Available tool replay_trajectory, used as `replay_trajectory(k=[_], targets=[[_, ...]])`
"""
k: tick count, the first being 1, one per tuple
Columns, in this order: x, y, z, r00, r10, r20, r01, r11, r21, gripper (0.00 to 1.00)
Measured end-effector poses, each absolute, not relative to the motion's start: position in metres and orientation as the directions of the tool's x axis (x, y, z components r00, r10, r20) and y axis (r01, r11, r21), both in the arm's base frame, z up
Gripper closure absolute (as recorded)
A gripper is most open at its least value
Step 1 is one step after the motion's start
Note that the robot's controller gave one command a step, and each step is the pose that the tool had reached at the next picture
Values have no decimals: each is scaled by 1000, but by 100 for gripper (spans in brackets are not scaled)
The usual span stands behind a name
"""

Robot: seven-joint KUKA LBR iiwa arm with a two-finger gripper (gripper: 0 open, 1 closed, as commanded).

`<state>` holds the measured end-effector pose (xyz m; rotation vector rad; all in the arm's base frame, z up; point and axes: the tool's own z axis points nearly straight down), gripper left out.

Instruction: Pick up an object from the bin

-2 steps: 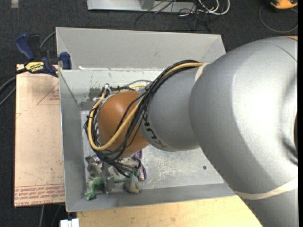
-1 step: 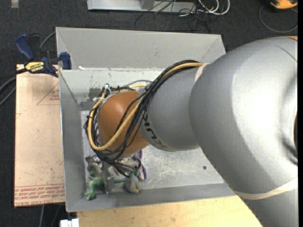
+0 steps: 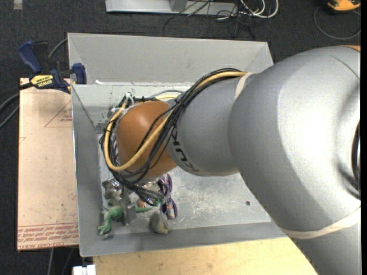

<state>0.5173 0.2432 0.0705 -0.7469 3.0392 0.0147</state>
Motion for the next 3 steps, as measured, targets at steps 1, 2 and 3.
replay_trajectory(k=[1,2,3], targets=[[499,243,70,-893,-449,-11,-449,893,7,100],[520,240,167,-884,-468,-22,-468,884,7,100],[520,242,66,-904,-428,-9,-428,904,9,100]])
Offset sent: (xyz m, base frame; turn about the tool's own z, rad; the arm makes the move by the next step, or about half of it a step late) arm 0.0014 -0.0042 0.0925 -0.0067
